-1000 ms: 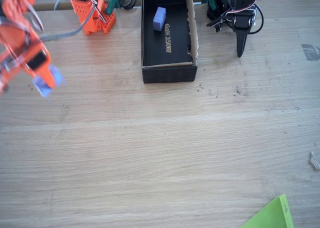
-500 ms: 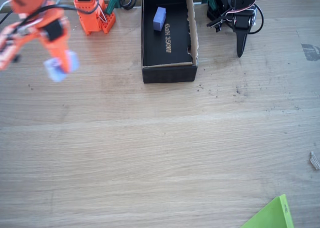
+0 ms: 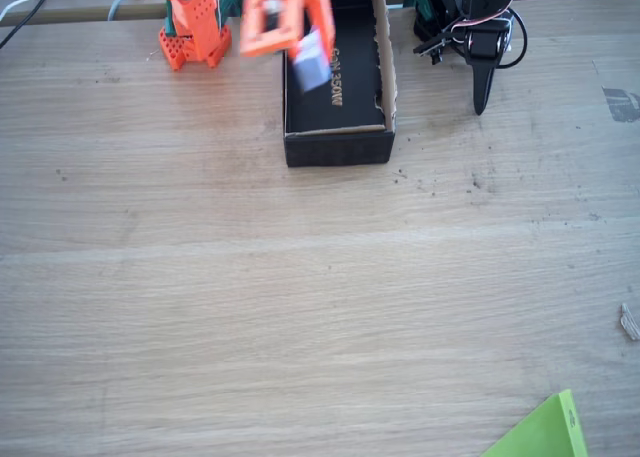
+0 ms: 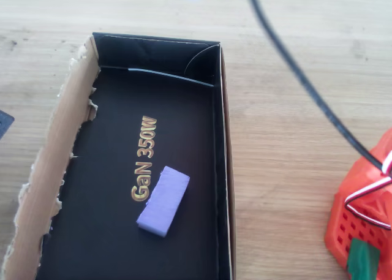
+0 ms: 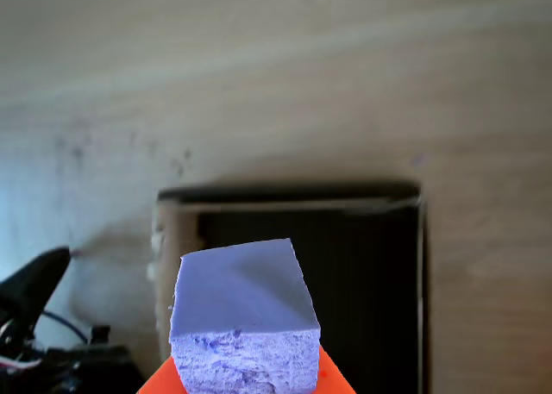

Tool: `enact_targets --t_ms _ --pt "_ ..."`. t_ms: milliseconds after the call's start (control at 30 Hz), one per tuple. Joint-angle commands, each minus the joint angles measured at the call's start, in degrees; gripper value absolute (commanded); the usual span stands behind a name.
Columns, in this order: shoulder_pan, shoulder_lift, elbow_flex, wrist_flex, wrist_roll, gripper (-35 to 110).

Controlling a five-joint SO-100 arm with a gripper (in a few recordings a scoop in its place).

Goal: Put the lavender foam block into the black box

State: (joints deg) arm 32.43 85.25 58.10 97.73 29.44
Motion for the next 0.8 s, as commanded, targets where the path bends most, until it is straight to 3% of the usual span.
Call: enact_targets --t_ms 0,467,767 --pt "-2.11 1.93 -0.62 0.88 -2.90 0" --pt "-11.16 -2.37 -1.58 0.62 -15.82 0" --pt "-11.51 -4.13 -3.78 2.11 -20.21 6"
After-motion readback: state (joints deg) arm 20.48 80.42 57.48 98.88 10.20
